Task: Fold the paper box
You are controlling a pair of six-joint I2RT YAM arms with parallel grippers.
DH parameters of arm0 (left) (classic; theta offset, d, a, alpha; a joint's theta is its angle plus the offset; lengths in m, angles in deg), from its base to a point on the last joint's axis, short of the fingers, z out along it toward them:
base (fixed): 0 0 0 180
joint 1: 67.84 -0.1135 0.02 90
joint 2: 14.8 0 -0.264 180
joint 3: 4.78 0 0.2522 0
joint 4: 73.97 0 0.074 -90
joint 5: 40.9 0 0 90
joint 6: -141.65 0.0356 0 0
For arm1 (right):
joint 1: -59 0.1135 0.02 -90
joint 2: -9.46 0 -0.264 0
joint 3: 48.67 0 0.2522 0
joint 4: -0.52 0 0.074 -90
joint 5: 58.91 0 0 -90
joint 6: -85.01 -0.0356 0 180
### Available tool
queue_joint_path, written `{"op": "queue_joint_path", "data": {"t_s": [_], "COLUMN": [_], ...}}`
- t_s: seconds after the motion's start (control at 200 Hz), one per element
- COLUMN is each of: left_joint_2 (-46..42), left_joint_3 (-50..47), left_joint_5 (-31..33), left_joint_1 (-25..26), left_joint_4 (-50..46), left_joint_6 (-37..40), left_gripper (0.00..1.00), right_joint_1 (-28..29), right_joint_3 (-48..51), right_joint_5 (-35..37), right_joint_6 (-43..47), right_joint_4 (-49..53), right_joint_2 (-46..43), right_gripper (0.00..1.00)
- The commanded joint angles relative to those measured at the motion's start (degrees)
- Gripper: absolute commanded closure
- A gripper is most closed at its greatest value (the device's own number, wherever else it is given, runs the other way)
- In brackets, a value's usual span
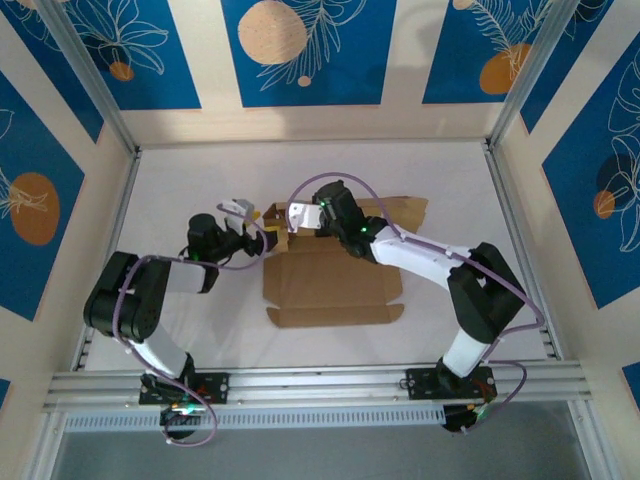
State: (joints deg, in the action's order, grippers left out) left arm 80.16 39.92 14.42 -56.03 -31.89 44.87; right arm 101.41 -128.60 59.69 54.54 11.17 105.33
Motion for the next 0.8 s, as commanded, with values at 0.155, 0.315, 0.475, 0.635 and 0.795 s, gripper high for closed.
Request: {"op": "queue_joint_path", "data": {"t_s": [0.155,0.315,0.475,0.635,0.795], "left_joint_2": [3.5,1.6,-0.6,-1.5,-3.0], "left_joint_3": [4.2,4.9,4.8,4.7,4.4], "left_joint_5": [-15.3,-17.0,-16.1,-15.1,-12.2], "left_joint_1": [-1.8,-1.8,-1.6,-1.0,-0.5], "left_joint_4": [3.9,0.2,-6.0,-8.4,-10.4], "left_joint_6": [-4.1,-1.9,2.5,4.7,6.7], "left_gripper": [0.18,0.18,0.18,0.18,0.18], "right_joint_1": [-1.2,-1.5,-1.5,-1.6,-0.5], "right_joint_3": [-3.5,-3.8,-4.3,-4.5,-0.9], "right_joint_5": [-4.5,-3.4,-2.1,-0.8,2.7], "right_joint_6": [1.9,3.6,5.0,6.5,8.5], "right_joint_4": [6.1,5.0,2.9,0.0,-8.4], "right_joint_2": [-0.9,0.2,0.8,1.4,1.7], "right_gripper": [1.0,1.0,1.0,1.0,1.0]}}
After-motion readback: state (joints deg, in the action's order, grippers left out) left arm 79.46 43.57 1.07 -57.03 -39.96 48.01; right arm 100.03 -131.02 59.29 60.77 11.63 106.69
